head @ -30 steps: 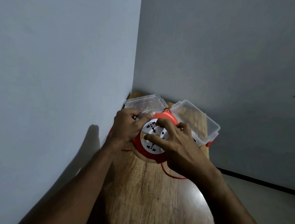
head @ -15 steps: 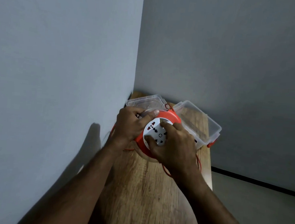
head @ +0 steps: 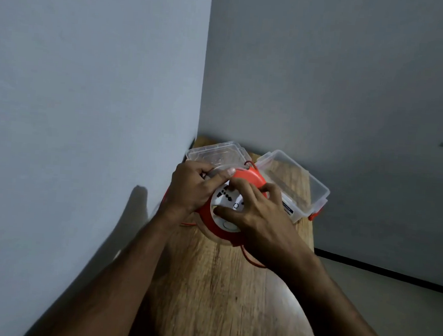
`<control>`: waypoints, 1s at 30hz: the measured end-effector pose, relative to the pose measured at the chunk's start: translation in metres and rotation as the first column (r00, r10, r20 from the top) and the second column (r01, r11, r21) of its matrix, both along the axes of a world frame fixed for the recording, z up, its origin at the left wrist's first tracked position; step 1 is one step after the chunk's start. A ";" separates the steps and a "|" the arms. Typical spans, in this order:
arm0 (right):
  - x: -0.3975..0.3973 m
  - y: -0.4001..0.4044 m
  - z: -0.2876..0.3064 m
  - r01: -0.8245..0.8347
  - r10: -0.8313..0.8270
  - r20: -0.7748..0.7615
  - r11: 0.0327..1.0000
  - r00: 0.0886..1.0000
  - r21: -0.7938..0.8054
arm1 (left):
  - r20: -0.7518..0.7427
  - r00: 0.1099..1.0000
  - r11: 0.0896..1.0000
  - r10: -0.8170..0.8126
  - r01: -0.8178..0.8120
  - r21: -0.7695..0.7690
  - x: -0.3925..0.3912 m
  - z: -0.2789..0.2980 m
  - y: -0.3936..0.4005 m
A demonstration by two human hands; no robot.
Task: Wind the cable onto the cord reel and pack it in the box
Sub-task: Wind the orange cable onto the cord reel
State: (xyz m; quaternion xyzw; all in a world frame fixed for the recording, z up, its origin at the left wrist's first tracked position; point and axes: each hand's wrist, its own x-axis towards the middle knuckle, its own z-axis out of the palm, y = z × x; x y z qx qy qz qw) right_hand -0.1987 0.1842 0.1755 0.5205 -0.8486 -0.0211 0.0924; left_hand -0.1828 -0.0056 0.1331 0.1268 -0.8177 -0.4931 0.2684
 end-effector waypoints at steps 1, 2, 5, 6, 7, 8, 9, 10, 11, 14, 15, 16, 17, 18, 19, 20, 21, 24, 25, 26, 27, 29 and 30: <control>0.000 -0.001 0.000 0.009 -0.009 0.007 0.999 1.000 -0.033 | -0.007 1.000 1.000 -0.002 0.002 -0.007 0.000 0.000 0.001; 0.001 -0.001 -0.002 0.013 -0.013 0.006 0.998 1.000 -0.067 | -0.012 1.000 1.000 -0.003 0.002 -0.011 0.000 0.001 0.002; -0.001 -0.003 -0.005 0.053 -0.052 0.007 0.985 0.999 -0.167 | -0.004 1.000 1.000 0.009 -0.009 -0.016 0.001 0.001 0.003; -0.002 -0.004 -0.006 0.091 -0.085 0.034 0.974 0.996 -0.209 | 0.001 1.000 1.000 0.015 -0.015 -0.016 0.000 0.000 0.003; -0.001 -0.005 -0.008 0.143 -0.127 0.080 0.956 0.989 -0.256 | 0.007 1.000 1.000 0.023 -0.022 -0.010 0.000 -0.001 0.002; 0.001 -0.007 -0.010 0.208 -0.175 0.132 0.930 0.976 -0.303 | 0.013 0.999 1.000 0.031 -0.031 0.002 -0.001 -0.001 0.001; 0.003 -0.009 -0.012 0.276 -0.227 0.177 0.898 0.958 -0.342 | 0.015 0.999 0.999 0.039 -0.039 0.013 -0.001 -0.001 0.001; 0.006 -0.013 -0.014 0.339 -0.276 0.214 0.866 0.937 -0.368 | 0.016 0.999 0.999 0.048 -0.048 0.019 -0.001 -0.001 0.002; 0.008 -0.016 -0.016 0.394 -0.316 0.252 0.835 0.915 -0.384 | 0.015 0.998 0.998 0.054 -0.054 0.022 -0.001 -0.001 0.002; 0.016 -0.022 -0.016 0.455 -0.359 0.294 0.793 0.886 -0.405 | 0.020 0.998 0.998 0.056 -0.056 0.029 0.000 -0.001 0.003; 0.019 -0.020 -0.014 0.424 -0.352 0.240 0.800 0.904 -0.425 | 0.026 0.997 0.997 0.068 -0.069 0.040 0.001 -0.002 0.002; 0.021 -0.017 -0.011 0.369 -0.329 0.168 0.812 0.929 -0.453 | 0.037 0.996 0.995 0.083 -0.085 0.053 0.002 -0.002 0.001; 0.022 -0.013 -0.008 0.292 -0.285 0.089 0.830 0.954 -0.475 | 0.047 0.995 0.994 0.091 -0.094 0.059 0.002 -0.002 -0.002; 0.021 -0.009 -0.005 0.203 -0.216 0.025 0.861 0.976 -0.467 | 0.047 0.995 0.994 0.089 -0.092 0.056 0.002 -0.001 -0.004; 0.019 -0.005 -0.003 0.119 -0.135 -0.008 0.902 0.991 -0.415 | 0.042 0.996 0.996 0.079 -0.081 0.046 0.002 -0.001 -0.006; 0.016 -0.003 -0.001 0.049 -0.059 -0.020 0.946 0.998 -0.322 | 0.032 0.997 0.997 0.067 -0.068 0.033 0.002 0.000 -0.006; 0.013 -0.002 0.000 0.002 -0.007 -0.026 0.977 1.000 -0.214 | 0.017 0.998 0.998 0.057 -0.057 0.021 0.002 0.001 -0.005; 0.006 -0.001 -0.003 -0.005 0.005 -0.026 1.000 1.000 -0.014 | 0.004 0.999 0.999 0.048 -0.048 0.011 0.001 0.001 -0.002; 0.005 -0.001 -0.002 0.002 -0.002 -0.024 1.000 1.000 -0.009 | 0.008 0.999 0.999 0.043 -0.043 0.011 0.001 0.001 -0.002; 0.004 0.000 -0.002 0.004 -0.005 -0.022 1.000 1.000 -0.026 | 0.012 0.999 0.999 0.035 -0.035 0.016 0.001 0.000 -0.002; 0.003 0.001 -0.001 0.009 -0.010 -0.020 0.998 1.000 -0.055 | 0.015 1.000 0.999 0.026 -0.026 0.027 0.001 0.000 -0.001; 0.003 0.001 0.001 0.016 -0.018 -0.020 0.996 1.000 -0.091 | 0.015 1.000 0.999 0.015 -0.016 0.043 0.002 0.001 -0.001; 0.003 0.001 0.000 0.016 -0.018 -0.021 0.995 1.000 -0.097 | 0.013 1.000 0.999 0.013 -0.014 0.042 0.003 0.001 -0.001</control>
